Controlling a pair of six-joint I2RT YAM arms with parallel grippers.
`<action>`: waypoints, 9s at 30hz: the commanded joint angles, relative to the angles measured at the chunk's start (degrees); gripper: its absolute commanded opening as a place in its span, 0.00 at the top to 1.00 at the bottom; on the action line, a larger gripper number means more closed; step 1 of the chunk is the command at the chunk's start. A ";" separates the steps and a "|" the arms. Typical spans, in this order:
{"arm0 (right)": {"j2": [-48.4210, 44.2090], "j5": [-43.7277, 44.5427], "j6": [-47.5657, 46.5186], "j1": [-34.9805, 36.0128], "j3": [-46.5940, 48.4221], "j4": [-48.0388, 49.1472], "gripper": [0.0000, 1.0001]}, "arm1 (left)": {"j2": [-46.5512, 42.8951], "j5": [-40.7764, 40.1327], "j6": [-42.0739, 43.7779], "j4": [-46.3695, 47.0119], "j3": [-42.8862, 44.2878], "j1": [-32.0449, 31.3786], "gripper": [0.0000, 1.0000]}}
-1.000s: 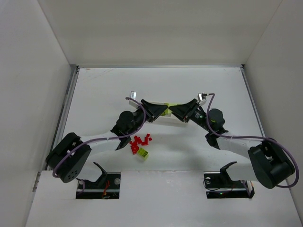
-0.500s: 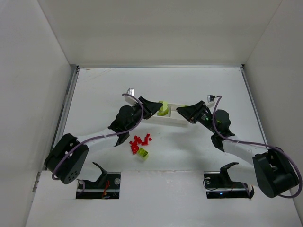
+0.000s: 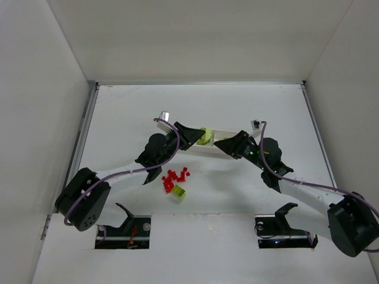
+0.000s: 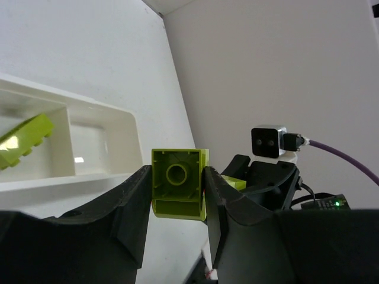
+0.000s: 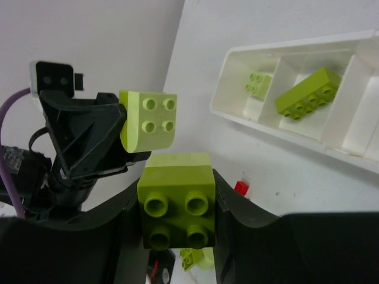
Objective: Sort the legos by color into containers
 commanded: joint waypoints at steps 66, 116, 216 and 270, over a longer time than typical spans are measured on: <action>2.87 2.37 2.11 5.70 3.21 7.89 0.66 | 7.65 9.02 -19.33 29.29 -1.80 -4.36 0.85; -3.19 2.99 2.82 5.70 1.28 5.61 0.52 | 4.49 7.71 -20.74 34.65 -4.17 -5.16 0.85; -3.42 28.65 -12.91 21.70 4.97 -22.78 0.18 | -3.07 9.55 -19.42 31.49 -14.90 5.57 0.85; 0.05 -5.11 2.82 1.21 1.10 12.39 0.68 | -9.57 13.07 -19.86 34.04 -21.40 11.19 0.86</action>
